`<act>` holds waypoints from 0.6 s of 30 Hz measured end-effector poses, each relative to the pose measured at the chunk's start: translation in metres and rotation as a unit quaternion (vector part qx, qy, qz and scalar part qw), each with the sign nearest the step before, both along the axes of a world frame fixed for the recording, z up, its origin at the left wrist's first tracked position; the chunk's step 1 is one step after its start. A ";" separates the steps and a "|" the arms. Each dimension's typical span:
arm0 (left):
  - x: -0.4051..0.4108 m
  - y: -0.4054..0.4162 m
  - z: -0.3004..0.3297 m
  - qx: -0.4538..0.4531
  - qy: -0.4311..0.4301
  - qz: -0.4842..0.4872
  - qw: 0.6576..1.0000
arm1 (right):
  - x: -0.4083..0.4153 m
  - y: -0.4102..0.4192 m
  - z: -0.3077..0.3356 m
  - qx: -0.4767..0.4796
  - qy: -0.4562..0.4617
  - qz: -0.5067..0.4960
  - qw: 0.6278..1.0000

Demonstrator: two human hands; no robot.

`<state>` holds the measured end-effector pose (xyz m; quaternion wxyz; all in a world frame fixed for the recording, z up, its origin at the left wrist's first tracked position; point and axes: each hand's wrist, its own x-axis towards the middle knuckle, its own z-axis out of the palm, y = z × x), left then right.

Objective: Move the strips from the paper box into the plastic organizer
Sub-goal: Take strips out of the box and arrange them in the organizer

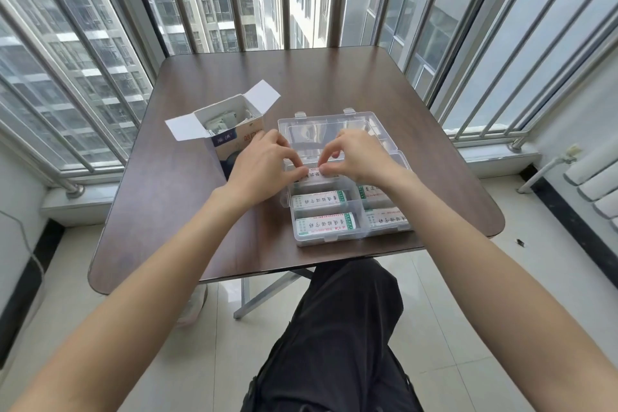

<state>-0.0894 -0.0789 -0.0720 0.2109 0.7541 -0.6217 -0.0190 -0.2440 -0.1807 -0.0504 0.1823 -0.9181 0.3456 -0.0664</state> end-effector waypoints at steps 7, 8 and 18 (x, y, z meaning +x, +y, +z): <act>0.004 -0.003 0.000 0.023 0.009 -0.013 1.000 | -0.005 -0.001 -0.002 -0.032 0.041 0.001 0.999; 0.005 -0.002 0.000 0.022 0.015 -0.015 1.000 | -0.004 0.001 -0.003 -0.034 0.031 -0.003 0.999; 0.004 -0.001 0.000 0.017 0.014 -0.028 0.999 | -0.009 0.001 -0.002 -0.043 0.051 -0.030 0.997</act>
